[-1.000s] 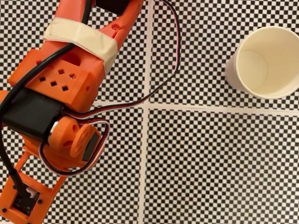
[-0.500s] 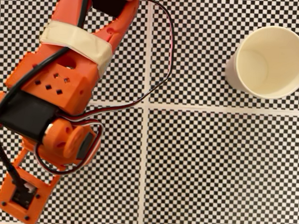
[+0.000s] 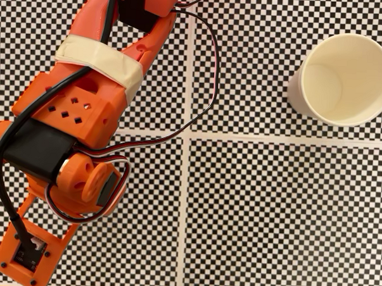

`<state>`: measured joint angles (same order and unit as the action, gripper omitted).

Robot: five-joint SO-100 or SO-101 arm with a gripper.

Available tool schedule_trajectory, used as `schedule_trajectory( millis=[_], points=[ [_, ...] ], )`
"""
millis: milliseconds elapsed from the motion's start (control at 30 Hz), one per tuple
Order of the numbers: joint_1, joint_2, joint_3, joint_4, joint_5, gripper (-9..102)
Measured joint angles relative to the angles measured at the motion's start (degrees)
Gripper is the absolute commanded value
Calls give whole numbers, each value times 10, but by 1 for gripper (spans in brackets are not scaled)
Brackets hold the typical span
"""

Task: Grasp basketball and place into cup.

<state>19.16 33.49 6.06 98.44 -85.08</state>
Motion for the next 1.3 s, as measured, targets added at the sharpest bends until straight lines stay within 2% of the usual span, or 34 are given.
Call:
schedule_trajectory(
  millis=[1300],
  points=[
    [-1,-88,-27,0,0,60]
  ],
)
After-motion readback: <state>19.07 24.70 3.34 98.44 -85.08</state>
